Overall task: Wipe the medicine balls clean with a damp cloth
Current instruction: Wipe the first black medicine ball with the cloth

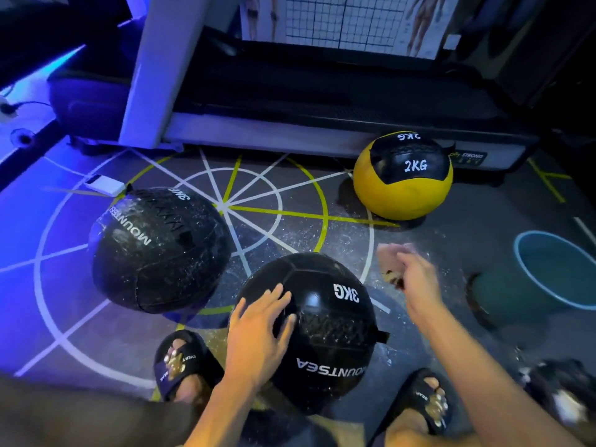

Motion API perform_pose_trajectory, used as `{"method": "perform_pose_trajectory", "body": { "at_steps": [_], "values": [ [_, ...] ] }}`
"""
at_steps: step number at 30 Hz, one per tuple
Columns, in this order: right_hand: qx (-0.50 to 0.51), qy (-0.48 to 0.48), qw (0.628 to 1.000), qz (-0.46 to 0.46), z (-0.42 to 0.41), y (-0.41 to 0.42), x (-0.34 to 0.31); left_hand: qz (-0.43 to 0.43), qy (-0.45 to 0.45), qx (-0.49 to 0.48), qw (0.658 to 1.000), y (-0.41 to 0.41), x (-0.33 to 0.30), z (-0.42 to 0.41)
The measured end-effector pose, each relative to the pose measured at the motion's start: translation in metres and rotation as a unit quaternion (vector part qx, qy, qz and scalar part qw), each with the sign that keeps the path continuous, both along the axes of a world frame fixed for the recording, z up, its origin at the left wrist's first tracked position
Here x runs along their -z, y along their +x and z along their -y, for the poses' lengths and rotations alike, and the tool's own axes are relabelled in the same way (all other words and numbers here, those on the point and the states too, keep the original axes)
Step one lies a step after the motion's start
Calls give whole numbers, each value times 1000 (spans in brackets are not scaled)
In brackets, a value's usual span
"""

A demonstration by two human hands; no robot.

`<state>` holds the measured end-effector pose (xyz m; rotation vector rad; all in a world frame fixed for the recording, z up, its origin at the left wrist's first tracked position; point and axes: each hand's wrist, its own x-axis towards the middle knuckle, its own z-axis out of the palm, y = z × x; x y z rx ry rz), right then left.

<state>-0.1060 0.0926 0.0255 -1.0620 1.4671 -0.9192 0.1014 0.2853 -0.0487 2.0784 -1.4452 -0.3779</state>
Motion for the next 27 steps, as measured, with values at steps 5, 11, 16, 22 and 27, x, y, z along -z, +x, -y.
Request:
{"method": "perform_pose_trajectory", "body": {
  "at_steps": [5, 11, 16, 22, 27],
  "values": [
    [-319, -227, 894, -218, -56, 60, 5, -27, -44, -24, 998, -3, 15, -14],
    [-495, -315, 719, -373, -66, 63, 38, -43, -63, -54, 996, -3, 24, -36],
    [-283, -129, 895, -320, -45, 35, 51, -83, -69, -87, 990, 0, 17, -39],
    [-405, -287, 828, -261, -90, 61, 36, -110, -46, -77, 990, 14, 7, -38],
    [-234, -166, 887, -361, -56, 52, 48, -95, -51, -83, 991, 14, 4, -36]
  ]
}}
